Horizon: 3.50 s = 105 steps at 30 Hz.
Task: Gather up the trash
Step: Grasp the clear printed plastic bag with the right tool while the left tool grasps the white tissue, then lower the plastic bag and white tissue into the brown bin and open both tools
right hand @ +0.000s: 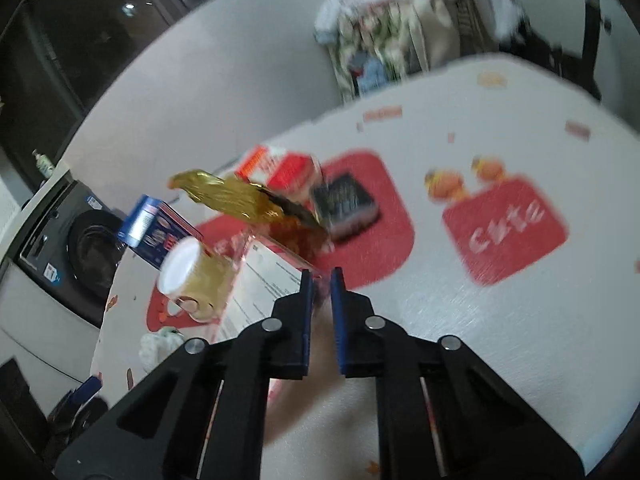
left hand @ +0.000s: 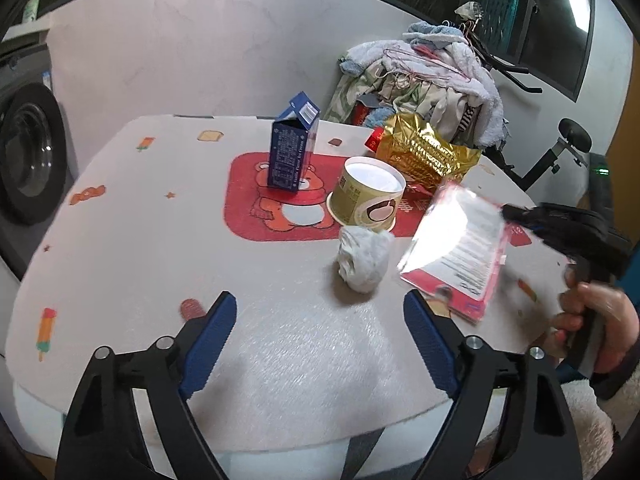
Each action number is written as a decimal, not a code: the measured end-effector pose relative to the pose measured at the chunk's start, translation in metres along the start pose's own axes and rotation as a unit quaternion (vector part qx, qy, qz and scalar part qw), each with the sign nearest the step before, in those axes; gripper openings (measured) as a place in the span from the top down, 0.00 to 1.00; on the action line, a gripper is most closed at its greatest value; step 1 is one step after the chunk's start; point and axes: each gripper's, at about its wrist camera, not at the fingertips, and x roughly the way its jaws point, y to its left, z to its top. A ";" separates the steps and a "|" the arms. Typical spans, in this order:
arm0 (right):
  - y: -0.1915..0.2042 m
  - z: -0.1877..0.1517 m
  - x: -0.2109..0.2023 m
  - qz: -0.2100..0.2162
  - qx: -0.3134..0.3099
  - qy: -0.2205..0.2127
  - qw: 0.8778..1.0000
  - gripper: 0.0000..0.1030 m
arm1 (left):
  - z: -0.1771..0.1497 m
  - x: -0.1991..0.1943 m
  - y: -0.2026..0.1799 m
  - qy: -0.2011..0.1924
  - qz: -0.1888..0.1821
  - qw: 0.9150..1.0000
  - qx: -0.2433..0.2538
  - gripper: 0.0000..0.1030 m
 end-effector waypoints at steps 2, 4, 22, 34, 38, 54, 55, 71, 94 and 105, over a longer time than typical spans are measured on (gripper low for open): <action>0.005 0.006 -0.019 -0.003 -0.026 -0.024 0.999 0.88 | 0.007 0.011 -0.001 0.009 -0.009 1.000 -0.006 0.22; 0.009 0.010 -0.035 -0.004 -0.049 -0.042 0.998 0.88 | 0.013 0.024 -0.003 0.019 -0.022 0.999 -0.015 0.22; 0.020 0.004 -0.108 -0.052 -0.136 -0.099 0.984 0.88 | 0.034 0.079 -0.017 0.072 -0.025 0.997 -0.023 0.62; 0.038 -0.026 -0.137 -0.042 -0.163 -0.097 0.981 0.88 | 0.011 -0.017 -0.032 0.033 -0.037 0.999 0.007 0.62; 0.044 -0.041 -0.151 -0.034 -0.169 -0.094 0.980 0.88 | -0.004 -0.045 -0.037 0.029 -0.040 0.999 0.017 0.62; 0.064 -0.144 -0.187 -0.015 -0.228 -0.035 0.973 0.88 | -0.079 -0.135 -0.054 0.004 -0.063 0.997 0.052 0.62; 0.064 -0.151 -0.186 -0.016 -0.233 -0.029 0.972 0.88 | -0.083 -0.138 -0.055 0.003 -0.063 0.996 0.056 0.62; 0.059 -0.230 -0.134 -0.012 -0.271 0.092 0.958 0.88 | -0.118 -0.130 -0.047 0.010 -0.070 0.996 0.052 0.62; 0.064 -0.272 -0.065 -0.016 -0.296 0.233 0.926 0.89 | -0.142 -0.106 -0.045 0.035 -0.075 0.996 0.039 0.62; 0.058 -0.276 -0.056 -0.045 -0.288 0.249 0.924 0.81 | -0.144 -0.101 -0.048 0.046 -0.075 0.995 0.043 0.62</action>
